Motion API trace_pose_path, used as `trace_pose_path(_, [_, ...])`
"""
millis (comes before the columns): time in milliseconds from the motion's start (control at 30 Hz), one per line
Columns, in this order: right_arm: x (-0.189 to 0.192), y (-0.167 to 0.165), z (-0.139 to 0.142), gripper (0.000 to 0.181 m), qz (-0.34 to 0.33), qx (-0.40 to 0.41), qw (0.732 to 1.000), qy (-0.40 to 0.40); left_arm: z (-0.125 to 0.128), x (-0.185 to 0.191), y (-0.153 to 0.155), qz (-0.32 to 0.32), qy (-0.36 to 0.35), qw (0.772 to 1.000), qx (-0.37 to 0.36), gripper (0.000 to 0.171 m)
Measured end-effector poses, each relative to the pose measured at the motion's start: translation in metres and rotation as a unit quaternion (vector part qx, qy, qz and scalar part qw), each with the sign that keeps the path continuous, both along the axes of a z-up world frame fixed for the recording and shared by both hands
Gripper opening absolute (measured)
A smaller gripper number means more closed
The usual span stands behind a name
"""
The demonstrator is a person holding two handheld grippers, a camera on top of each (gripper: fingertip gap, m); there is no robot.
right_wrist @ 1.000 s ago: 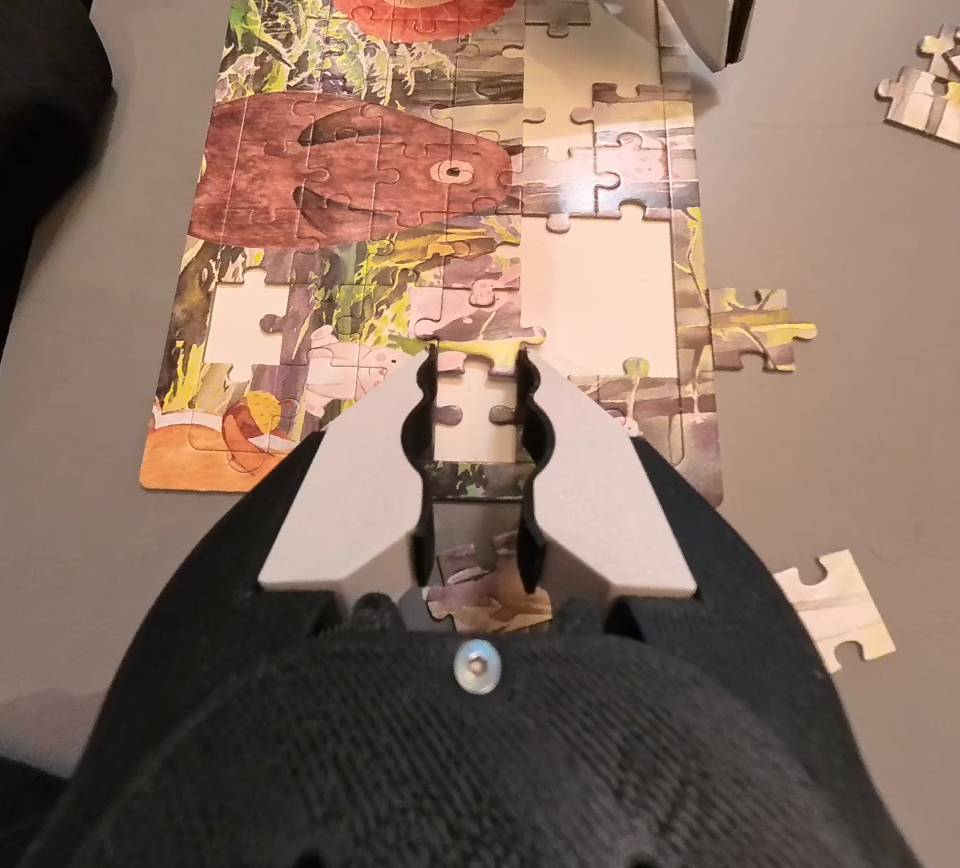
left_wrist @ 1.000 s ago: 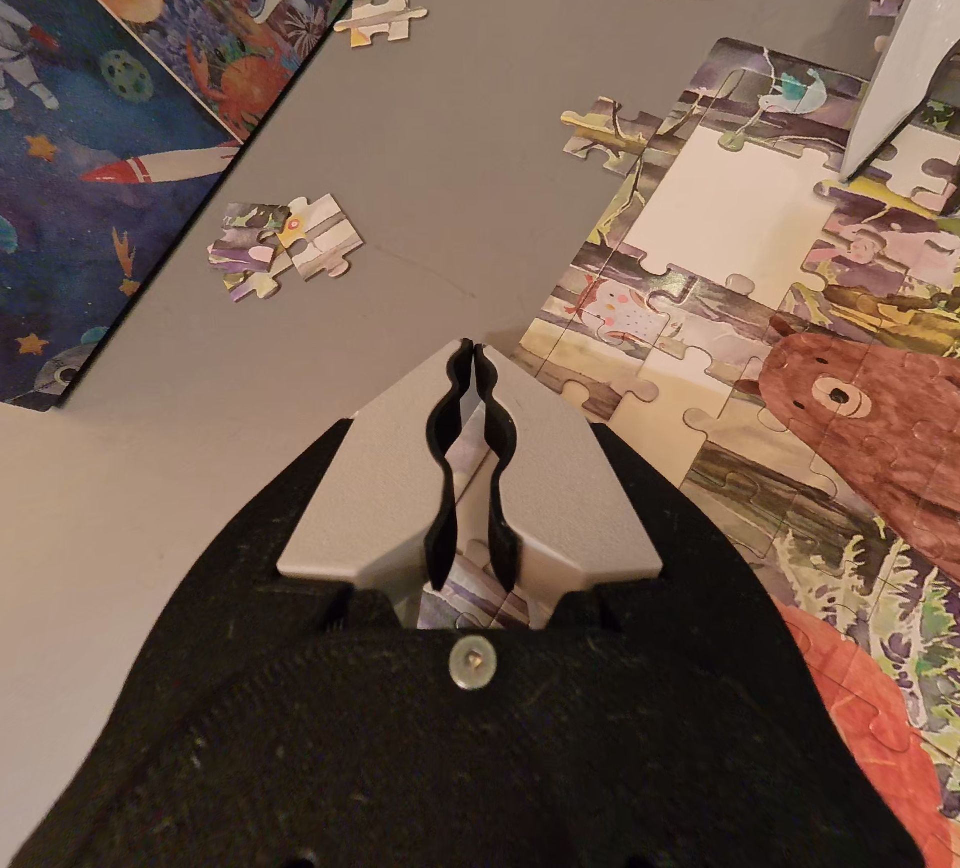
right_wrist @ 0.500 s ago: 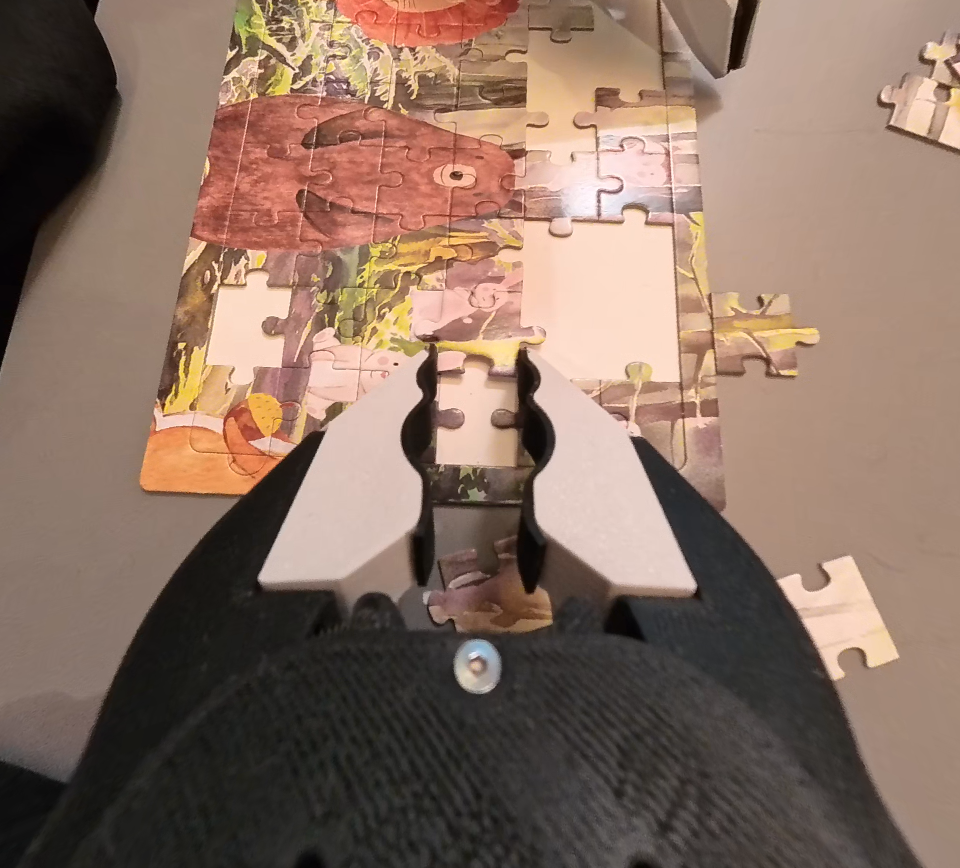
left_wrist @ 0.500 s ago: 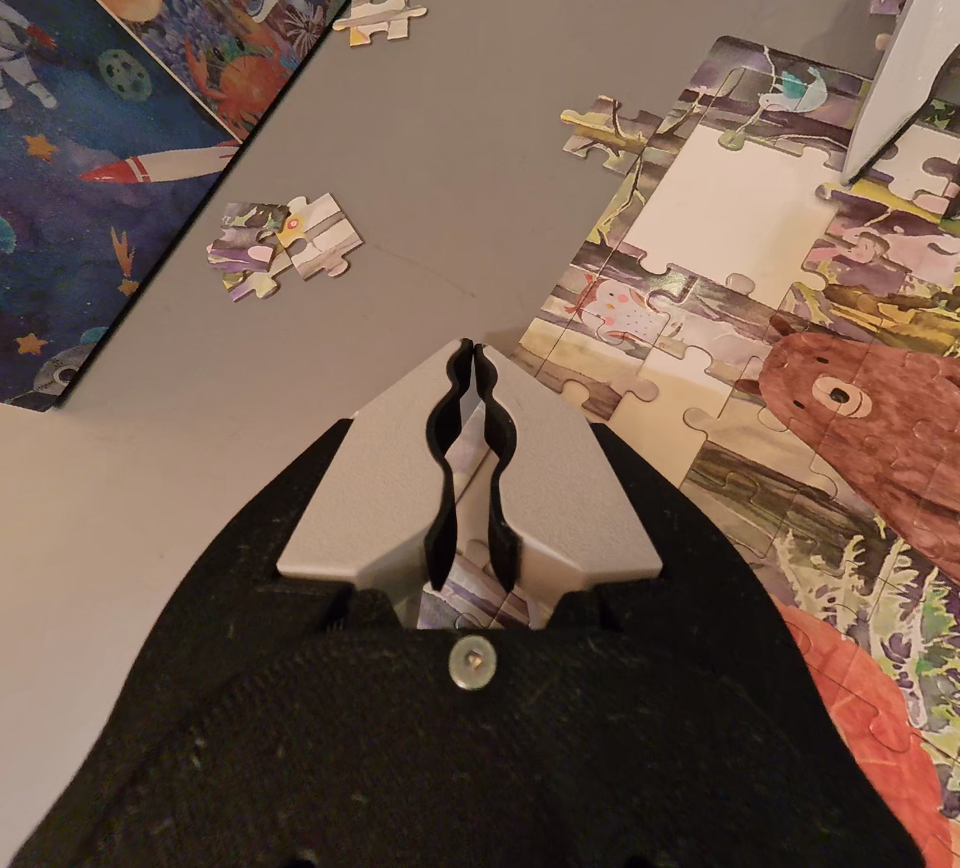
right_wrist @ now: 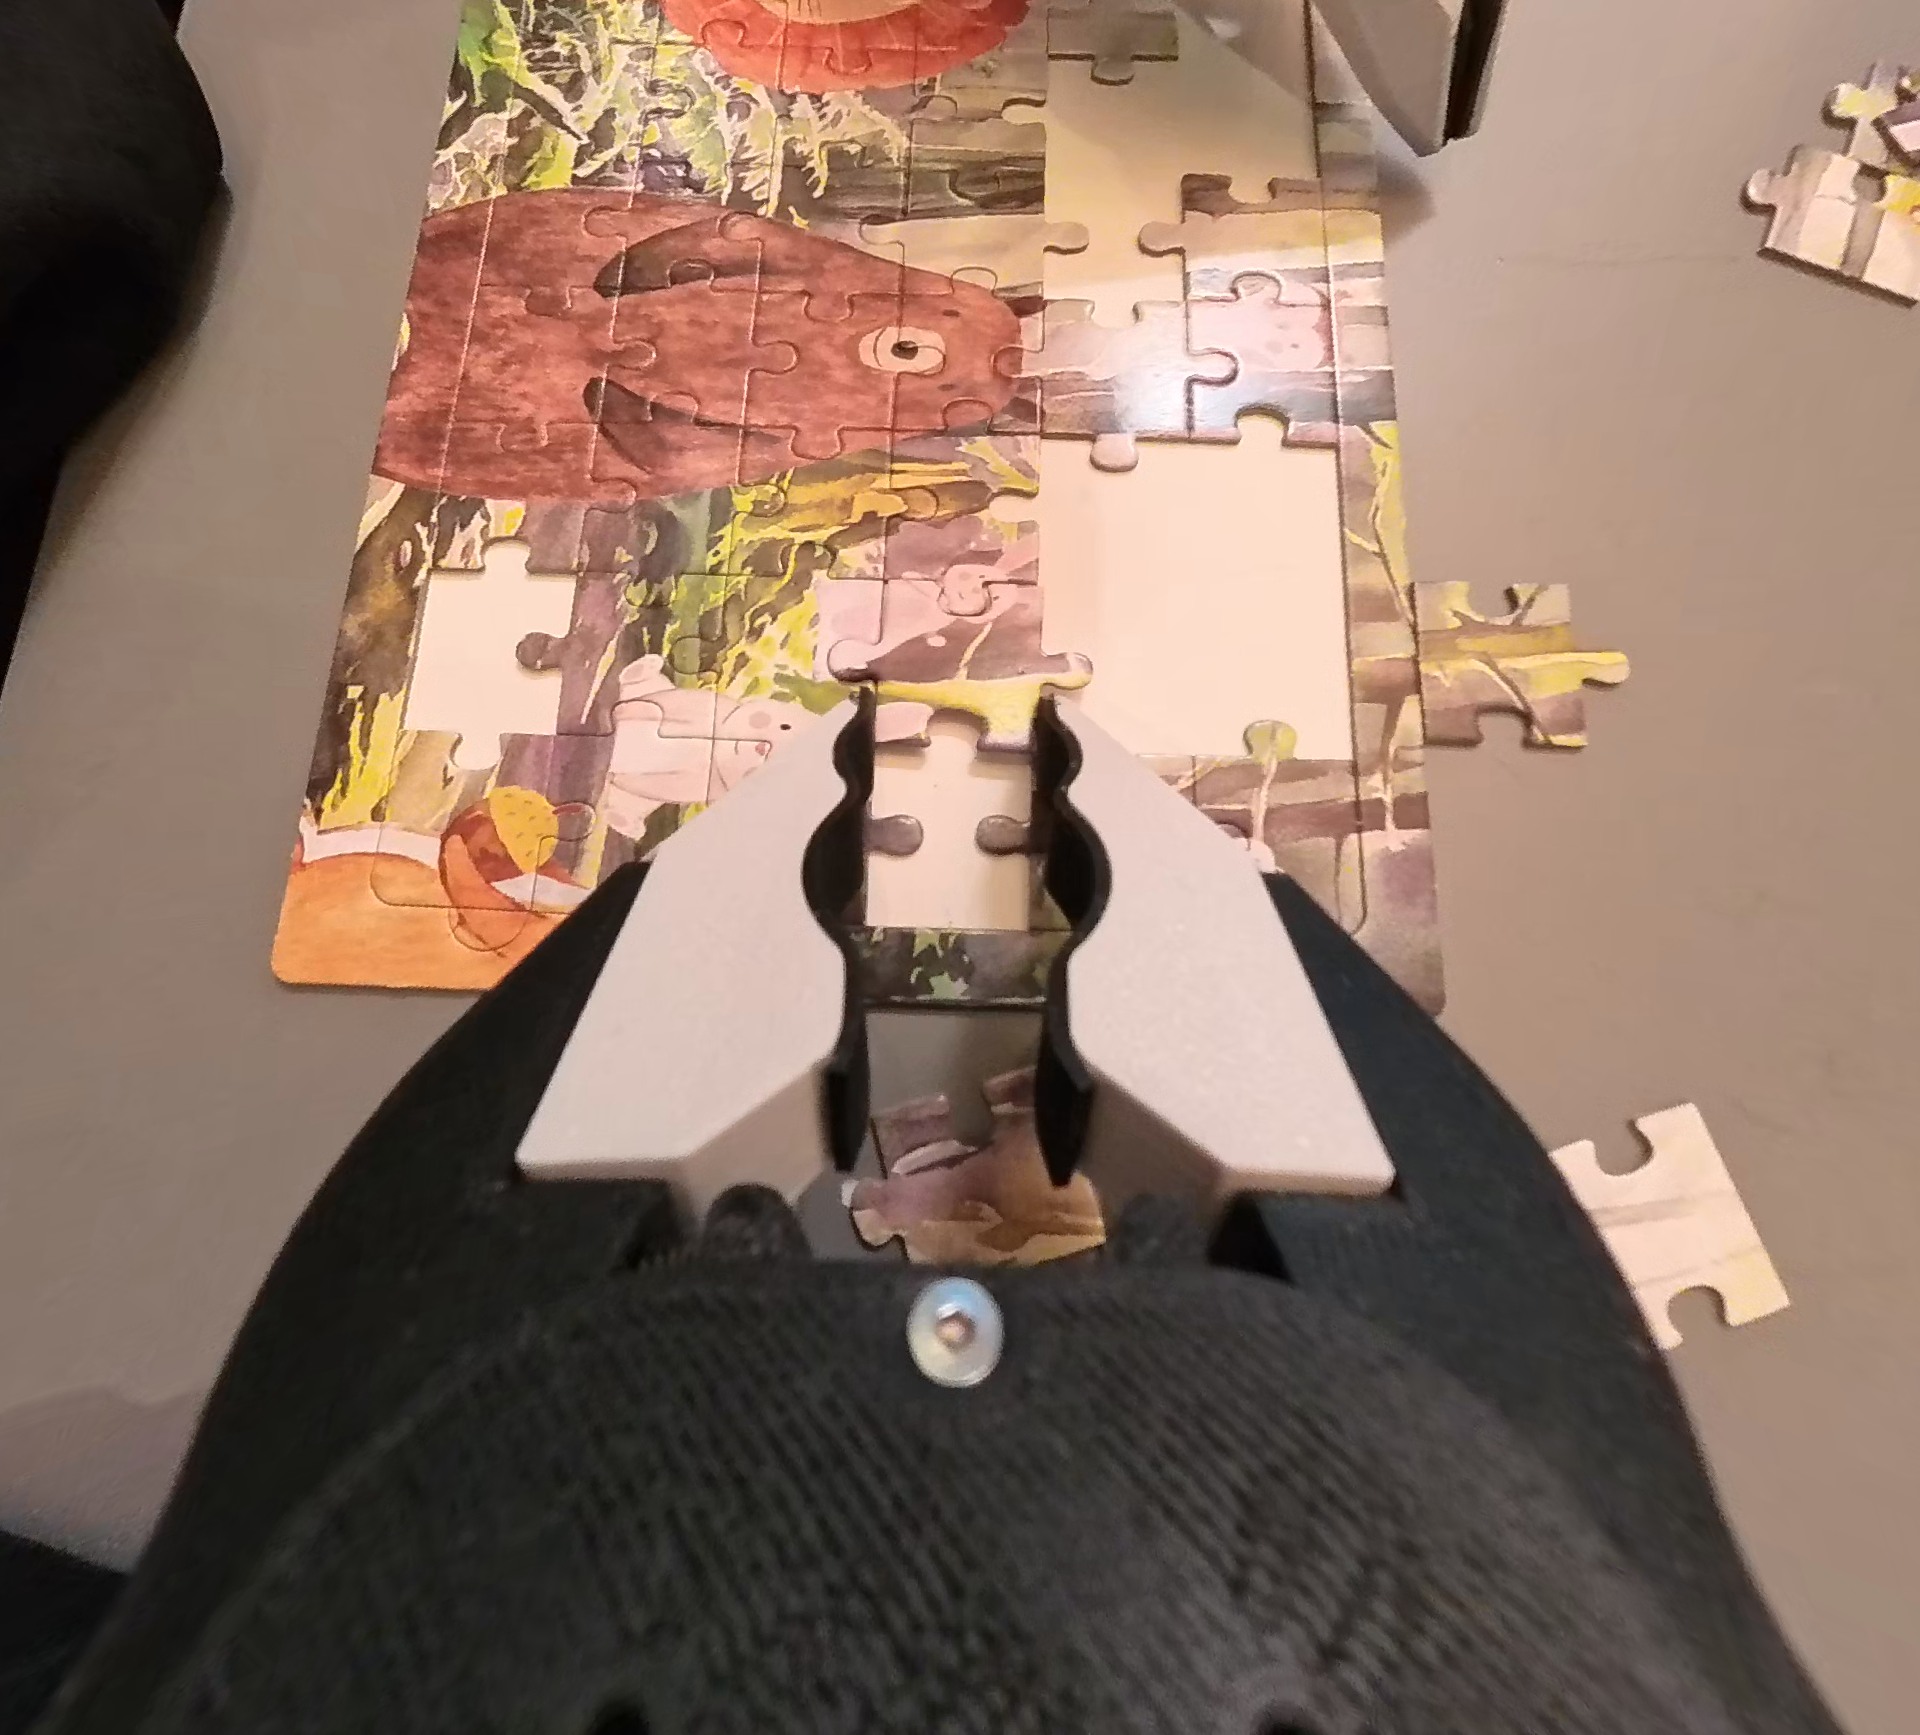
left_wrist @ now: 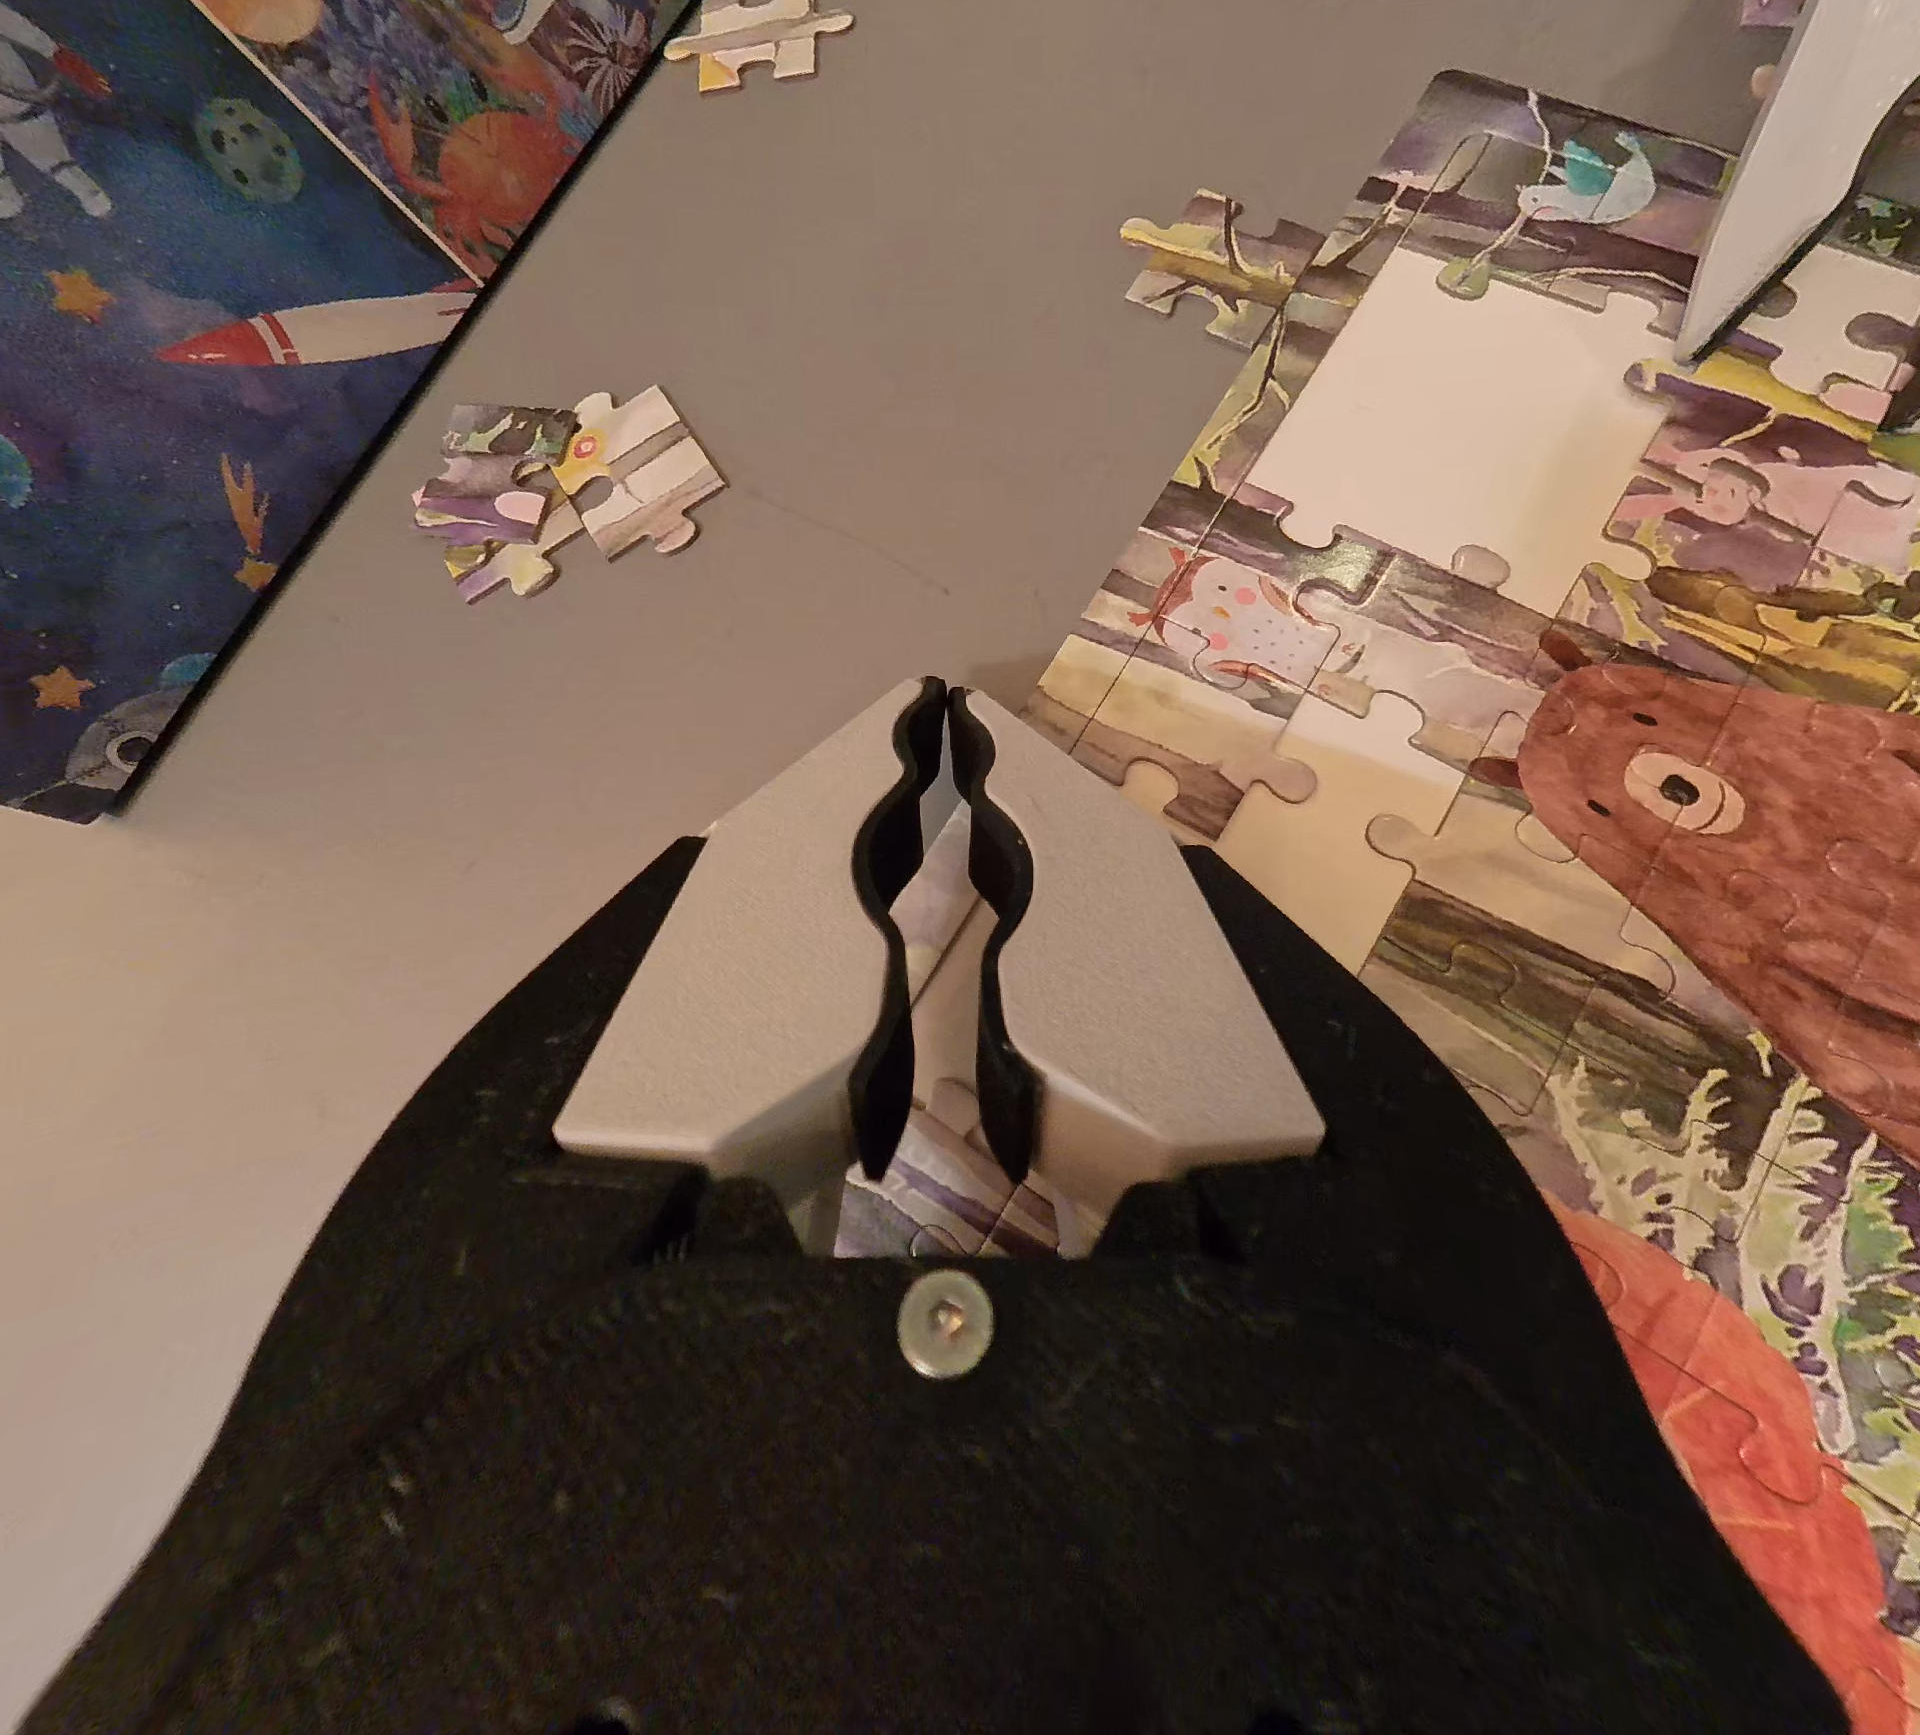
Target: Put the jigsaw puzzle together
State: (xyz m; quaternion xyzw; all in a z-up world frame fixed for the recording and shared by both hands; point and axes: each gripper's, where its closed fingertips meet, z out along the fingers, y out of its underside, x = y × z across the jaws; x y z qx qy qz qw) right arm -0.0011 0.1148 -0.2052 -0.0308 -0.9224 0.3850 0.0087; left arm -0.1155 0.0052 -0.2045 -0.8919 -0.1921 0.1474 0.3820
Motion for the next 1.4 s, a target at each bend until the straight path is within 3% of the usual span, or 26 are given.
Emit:
trace_pose_path(467, [-0.001,-0.002,0.006,0.031,-0.002,-0.013,1.000,0.005,0.000,0.000,0.000,0.000,0.000,1.000,0.000,0.000])
trace_pose_path(633, [-0.003,-0.008,0.008,0.019,-0.009,-0.024,1.000,0.008,0.000,0.000,0.000,0.000,0.000,1.000,-0.001,0.000])
trace_pose_path(1400, [-0.003,-0.013,0.005,0.017,-0.013,-0.028,0.999,-0.009,-0.001,0.000,0.000,-0.001,0.002,1.000,-0.005,0.000])
